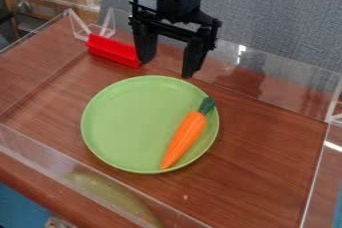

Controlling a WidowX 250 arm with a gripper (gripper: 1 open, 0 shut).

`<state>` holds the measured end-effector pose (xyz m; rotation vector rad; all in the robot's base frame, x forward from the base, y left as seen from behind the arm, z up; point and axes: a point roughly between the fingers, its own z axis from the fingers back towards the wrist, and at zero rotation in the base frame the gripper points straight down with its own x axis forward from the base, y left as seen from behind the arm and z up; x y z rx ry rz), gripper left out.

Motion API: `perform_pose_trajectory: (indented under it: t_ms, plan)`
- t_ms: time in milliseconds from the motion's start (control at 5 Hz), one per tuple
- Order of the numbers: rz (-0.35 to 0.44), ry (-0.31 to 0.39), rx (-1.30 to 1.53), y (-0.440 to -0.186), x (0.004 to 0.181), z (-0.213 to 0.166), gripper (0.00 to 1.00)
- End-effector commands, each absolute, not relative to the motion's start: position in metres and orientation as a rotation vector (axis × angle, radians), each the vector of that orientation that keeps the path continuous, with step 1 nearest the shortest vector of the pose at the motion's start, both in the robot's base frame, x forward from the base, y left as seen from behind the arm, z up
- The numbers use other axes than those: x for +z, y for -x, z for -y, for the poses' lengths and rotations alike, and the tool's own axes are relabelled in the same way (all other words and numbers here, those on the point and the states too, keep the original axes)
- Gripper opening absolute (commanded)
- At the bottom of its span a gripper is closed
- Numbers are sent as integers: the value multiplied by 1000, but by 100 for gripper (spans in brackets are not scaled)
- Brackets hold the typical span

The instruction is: Move the carrot from the green plate to the table

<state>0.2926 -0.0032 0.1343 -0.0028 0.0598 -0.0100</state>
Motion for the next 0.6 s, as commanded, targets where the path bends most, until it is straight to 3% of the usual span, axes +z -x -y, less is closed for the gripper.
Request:
perform_pose_trajectory:
  t_ms: [0, 400]
  plan:
    - [-61, 2, -20, -291, 136, -6, 100]
    - [-35, -4, -211, -290, 143, 12, 100]
